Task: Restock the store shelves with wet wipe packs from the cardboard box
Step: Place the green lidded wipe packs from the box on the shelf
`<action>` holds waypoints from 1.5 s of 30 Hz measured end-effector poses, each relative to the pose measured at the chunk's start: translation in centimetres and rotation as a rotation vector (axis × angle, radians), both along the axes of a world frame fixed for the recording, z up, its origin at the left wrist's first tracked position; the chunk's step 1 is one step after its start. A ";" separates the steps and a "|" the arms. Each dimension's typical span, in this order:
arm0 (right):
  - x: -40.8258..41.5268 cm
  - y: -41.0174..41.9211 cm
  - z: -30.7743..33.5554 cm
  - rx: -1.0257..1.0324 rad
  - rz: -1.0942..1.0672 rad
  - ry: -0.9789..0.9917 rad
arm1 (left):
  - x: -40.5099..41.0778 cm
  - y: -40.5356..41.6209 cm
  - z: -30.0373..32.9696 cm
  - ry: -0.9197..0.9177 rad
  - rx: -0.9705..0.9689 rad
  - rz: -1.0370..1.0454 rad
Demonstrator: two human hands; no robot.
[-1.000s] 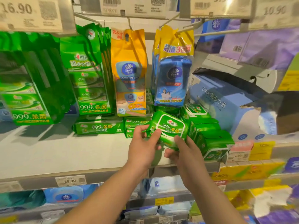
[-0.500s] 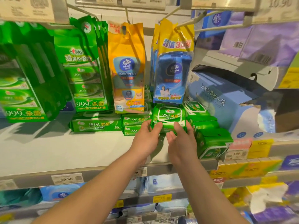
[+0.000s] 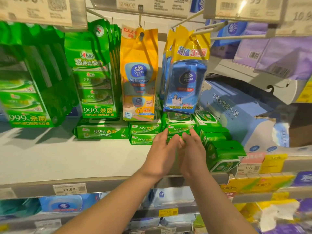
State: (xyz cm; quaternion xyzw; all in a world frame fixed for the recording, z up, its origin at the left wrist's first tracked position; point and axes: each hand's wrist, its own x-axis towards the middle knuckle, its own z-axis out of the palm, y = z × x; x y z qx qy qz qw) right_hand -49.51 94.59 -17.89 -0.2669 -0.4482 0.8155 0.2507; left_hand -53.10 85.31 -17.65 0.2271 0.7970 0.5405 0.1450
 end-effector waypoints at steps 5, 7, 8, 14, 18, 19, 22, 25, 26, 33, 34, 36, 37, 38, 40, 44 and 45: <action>-0.2 1.2 0.1 0.064 0.101 -0.075 | -0.4 0.0 0.1 -0.080 0.025 0.015; 0.1 1.5 0.0 0.058 0.129 -0.091 | -0.4 -0.1 0.5 -0.031 -0.016 -0.032; 0.3 1.5 0.0 0.071 0.143 -0.102 | -0.3 -0.2 0.3 -0.012 -0.025 -0.042; 1.2 0.9 -0.2 0.449 0.213 -0.246 | 0.6 -2.2 0.5 0.057 -0.082 -0.002; 1.9 -0.5 -0.2 1.036 0.280 -0.292 | 1.6 -5.1 0.5 0.120 -0.156 0.080; 2.0 -1.1 -0.4 1.077 0.284 -0.256 | 1.8 -6.0 0.4 0.138 -0.178 0.110; 1.8 -3.0 -0.7 1.226 0.326 -0.272 | 3.0 -9.3 0.3 0.201 -0.234 0.181; 1.6 -5.6 -0.6 1.366 0.495 -0.376 | 4.5 -13.5 0.4 0.242 -0.308 0.244; 1.6 -6.6 -0.5 1.400 0.538 -0.388 | 4.9 -14.9 0.4 0.235 -0.340 0.262; 3.1 -17.6 1.0 1.683 0.713 -0.414 | 8.5 -27.1 -1.0 0.158 -0.502 0.508; 3.3 -19.6 1.2 1.721 0.732 -0.401 | 9.2 -29.1 -1.0 0.141 -0.526 0.541; 3.7 -23.9 1.3 1.772 0.781 -0.363 | 10.8 -33.4 -1.1 0.092 -0.568 0.610; 4.0 -26.2 1.4 1.772 0.810 -0.337 | 11.7 -35.6 -1.3 0.072 -0.581 0.650; 4.2 -28.5 1.2 1.774 0.842 -0.311 | 12.7 -37.8 -1.5 0.054 -0.589 0.693; 4.7 -33.2 0.4 1.805 0.879 -0.217 | 15.0 -42.2 -2.2 0.018 -0.598 0.787; 6.9 -43.1 -1.1 1.835 1.041 -0.111 | 20.1 -50.4 -4.0 -0.072 -0.595 0.956; 7.8 -45.5 -1.3 1.816 1.082 -0.067 | 21.4 -52.4 -4.6 -0.092 -0.593 0.988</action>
